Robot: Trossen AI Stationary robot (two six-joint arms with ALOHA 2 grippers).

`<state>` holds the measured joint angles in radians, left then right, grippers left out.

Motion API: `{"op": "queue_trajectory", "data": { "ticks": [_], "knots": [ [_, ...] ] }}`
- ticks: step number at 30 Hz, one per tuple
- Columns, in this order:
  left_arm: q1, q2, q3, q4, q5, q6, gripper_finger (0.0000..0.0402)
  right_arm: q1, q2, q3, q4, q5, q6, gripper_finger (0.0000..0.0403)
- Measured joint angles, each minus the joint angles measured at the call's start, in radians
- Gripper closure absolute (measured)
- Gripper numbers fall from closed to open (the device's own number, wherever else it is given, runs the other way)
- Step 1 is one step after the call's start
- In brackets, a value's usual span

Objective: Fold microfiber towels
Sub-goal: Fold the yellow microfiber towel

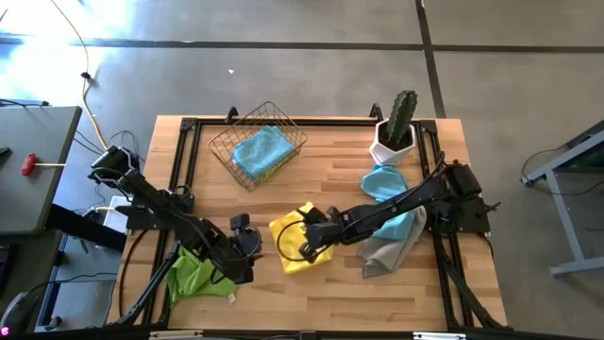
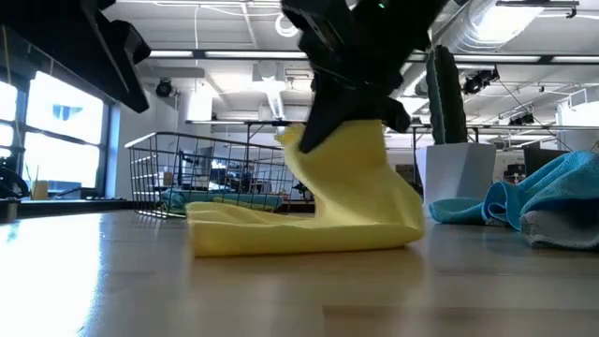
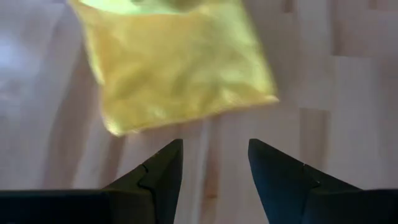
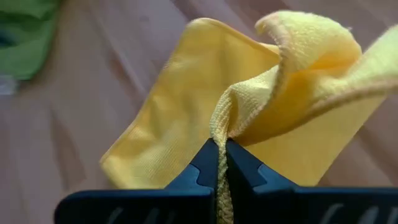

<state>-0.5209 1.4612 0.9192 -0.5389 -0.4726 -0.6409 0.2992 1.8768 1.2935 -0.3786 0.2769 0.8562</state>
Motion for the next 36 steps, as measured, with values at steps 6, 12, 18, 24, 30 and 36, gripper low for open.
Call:
{"op": "queue_trajectory", "data": {
  "ticks": [6, 12, 18, 24, 30, 36],
  "knots": [
    [0.000, 0.000, -0.003, -0.042, -0.050, -0.028, 0.0229, 0.012, 0.089, 0.134, -0.060, 0.004, -0.027, 0.0402],
    [0.000, 0.007, -0.062, -0.033, -0.062, -0.057, 0.0229, 0.008, 0.148, 0.222, -0.085, 0.008, -0.030, 0.0402],
    [0.000, 0.040, -0.165, 0.054, -0.114, -0.133, 0.0229, 0.009, 0.149, 0.284, -0.140, 0.064, -0.007, 0.0402],
    [0.003, 0.091, -0.239, 0.236, -0.114, -0.119, 0.0229, 0.009, 0.149, 0.289, -0.119, 0.104, 0.042, 0.0402],
    [0.011, 0.181, -0.251, 0.260, -0.105, -0.143, 0.0229, 0.009, 0.180, 0.287, -0.065, 0.114, 0.086, 0.0402],
    [0.007, 0.221, -0.247, 0.301, -0.136, -0.146, 0.0229, 0.006, 0.216, 0.296, -0.007, 0.098, 0.080, 0.0402]
  ]
}}
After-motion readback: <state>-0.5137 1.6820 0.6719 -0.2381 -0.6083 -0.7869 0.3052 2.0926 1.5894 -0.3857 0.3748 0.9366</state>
